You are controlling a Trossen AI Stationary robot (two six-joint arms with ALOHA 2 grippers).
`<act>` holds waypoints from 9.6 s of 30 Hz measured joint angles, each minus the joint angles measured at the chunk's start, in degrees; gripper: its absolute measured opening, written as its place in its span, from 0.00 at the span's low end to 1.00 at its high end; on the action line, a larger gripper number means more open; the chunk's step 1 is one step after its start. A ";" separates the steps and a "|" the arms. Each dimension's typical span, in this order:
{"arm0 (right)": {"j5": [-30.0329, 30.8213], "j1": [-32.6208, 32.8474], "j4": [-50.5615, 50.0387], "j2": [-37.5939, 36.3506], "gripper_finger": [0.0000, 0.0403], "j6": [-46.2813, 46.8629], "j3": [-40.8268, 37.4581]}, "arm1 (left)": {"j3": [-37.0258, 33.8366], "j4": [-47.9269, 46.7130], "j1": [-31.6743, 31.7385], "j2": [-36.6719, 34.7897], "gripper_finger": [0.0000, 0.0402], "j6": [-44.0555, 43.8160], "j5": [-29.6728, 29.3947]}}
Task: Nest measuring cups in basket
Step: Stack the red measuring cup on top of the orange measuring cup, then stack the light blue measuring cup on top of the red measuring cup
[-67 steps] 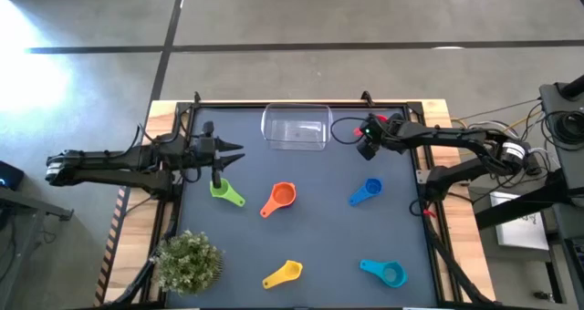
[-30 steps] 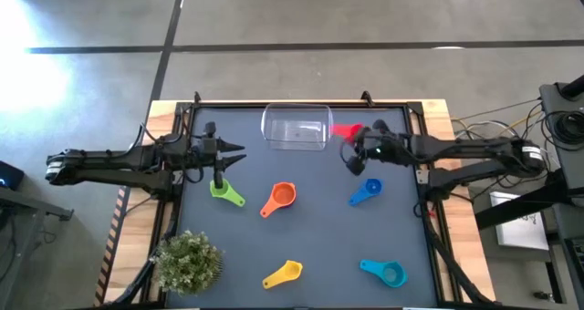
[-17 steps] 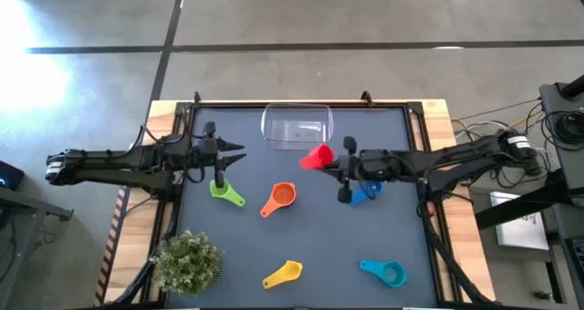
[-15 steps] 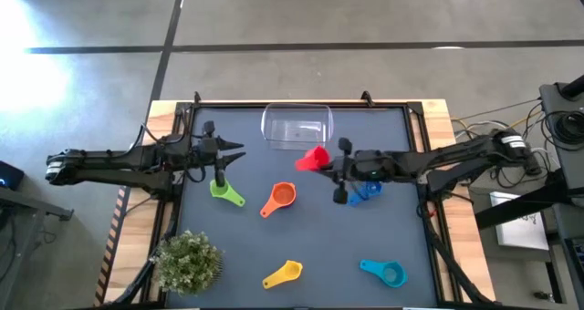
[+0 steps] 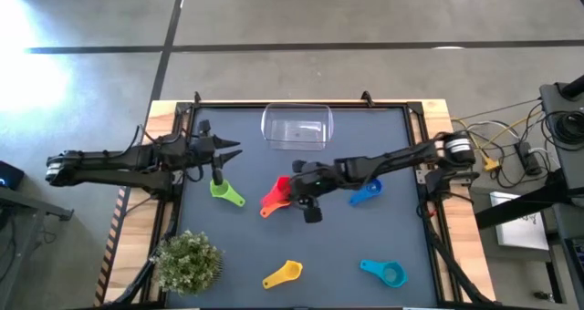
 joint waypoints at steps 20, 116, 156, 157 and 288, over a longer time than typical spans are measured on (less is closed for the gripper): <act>-0.15 -0.59 -1.46 3.95 0.13 0.61 1.85 | -3.05 -1.19 0.00 -9.35 0.21 -1.76 3.41; -0.16 0.37 51.09 -21.44 0.16 8.23 -42.52 | -2.96 6.75 0.02 9.96 0.21 0.36 3.48; 13.95 43.42 -54.81 -6.84 0.15 66.27 7.01 | -4.84 3.82 -2.33 9.56 0.21 -16.10 10.17; 13.85 44.00 -56.25 -5.88 0.15 67.46 7.49 | -4.84 3.84 -2.92 9.48 0.21 -16.73 10.45; -13.03 -13.93 -40.28 22.96 0.10 -15.76 35.37 | -3.66 -15.38 -14.78 -11.21 0.21 -9.42 8.50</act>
